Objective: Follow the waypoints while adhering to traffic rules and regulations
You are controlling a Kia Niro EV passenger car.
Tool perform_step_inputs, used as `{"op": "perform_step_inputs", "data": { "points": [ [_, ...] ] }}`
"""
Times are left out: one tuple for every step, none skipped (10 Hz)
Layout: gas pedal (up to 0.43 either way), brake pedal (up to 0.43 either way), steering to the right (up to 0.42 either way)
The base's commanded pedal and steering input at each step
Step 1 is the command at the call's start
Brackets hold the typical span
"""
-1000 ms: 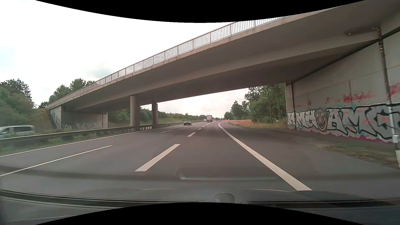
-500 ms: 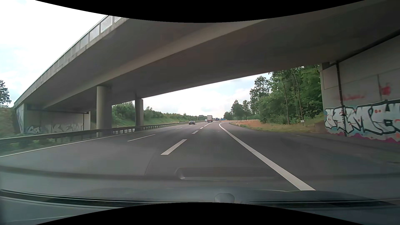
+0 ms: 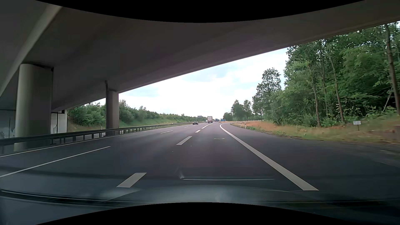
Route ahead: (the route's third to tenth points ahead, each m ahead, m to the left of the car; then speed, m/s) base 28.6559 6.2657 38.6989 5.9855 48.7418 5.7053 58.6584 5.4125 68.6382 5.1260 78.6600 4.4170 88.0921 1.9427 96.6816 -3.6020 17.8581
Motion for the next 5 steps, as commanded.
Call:
{"op": "perform_step_inputs", "data": {
  "points": [
    [0.15, 0.0, 0.0],
    [0.15, 0.0, -0.001],
    [0.15, 0.0, 0.0],
    [0.15, 0.0, 0.0],
    [0.15, 0.0, -0.001]
  ]
}}
